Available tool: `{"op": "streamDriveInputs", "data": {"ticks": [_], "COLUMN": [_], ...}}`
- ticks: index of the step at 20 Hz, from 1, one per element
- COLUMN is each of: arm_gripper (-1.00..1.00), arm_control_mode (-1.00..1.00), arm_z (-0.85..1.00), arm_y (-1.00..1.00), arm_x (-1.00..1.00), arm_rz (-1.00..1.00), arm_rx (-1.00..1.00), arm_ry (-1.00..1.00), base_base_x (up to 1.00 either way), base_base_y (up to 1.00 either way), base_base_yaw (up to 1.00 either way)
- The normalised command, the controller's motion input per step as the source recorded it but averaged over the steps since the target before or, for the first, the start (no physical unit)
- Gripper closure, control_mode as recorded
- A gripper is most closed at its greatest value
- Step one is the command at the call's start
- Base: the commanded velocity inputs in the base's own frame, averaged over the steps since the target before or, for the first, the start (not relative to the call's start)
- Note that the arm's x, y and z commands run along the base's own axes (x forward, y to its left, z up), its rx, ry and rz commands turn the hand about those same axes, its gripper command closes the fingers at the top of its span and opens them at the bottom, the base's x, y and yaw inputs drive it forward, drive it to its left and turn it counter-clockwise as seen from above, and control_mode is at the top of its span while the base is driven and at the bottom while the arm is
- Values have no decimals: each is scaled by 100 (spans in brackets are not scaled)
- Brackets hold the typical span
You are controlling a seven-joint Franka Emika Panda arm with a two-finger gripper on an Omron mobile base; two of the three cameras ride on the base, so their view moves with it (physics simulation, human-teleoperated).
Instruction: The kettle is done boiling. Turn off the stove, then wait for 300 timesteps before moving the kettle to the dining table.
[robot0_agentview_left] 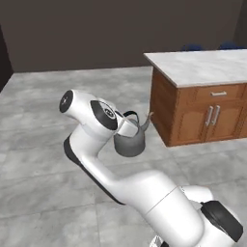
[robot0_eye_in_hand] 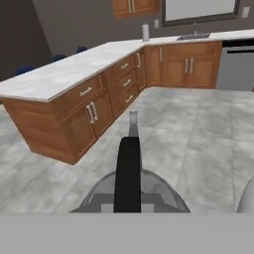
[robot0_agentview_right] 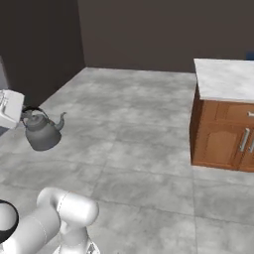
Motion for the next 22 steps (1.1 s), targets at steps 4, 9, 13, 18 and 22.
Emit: {"op": "streamDriveInputs", "data": {"ticks": [4, 9, 13, 18, 22], "arm_gripper": [100, 100, 100, 100, 100], "arm_control_mode": [100, 100, 100, 100, 100], "arm_z": [0, 0, 0, 0, 0], "arm_y": [0, 0, 0, 0, 0], "arm_x": [0, 0, 0, 0, 0], "arm_rz": [0, 0, 0, 0, 0], "arm_rx": [0, 0, 0, 0, 0], "arm_ry": [0, 0, 0, 0, 0], "base_base_x": [38, 55, 72, 76, 74], "base_base_y": [-6, 0, 0, 0, 0], "base_base_yaw": [-33, -27, -24, -21, -21]}}
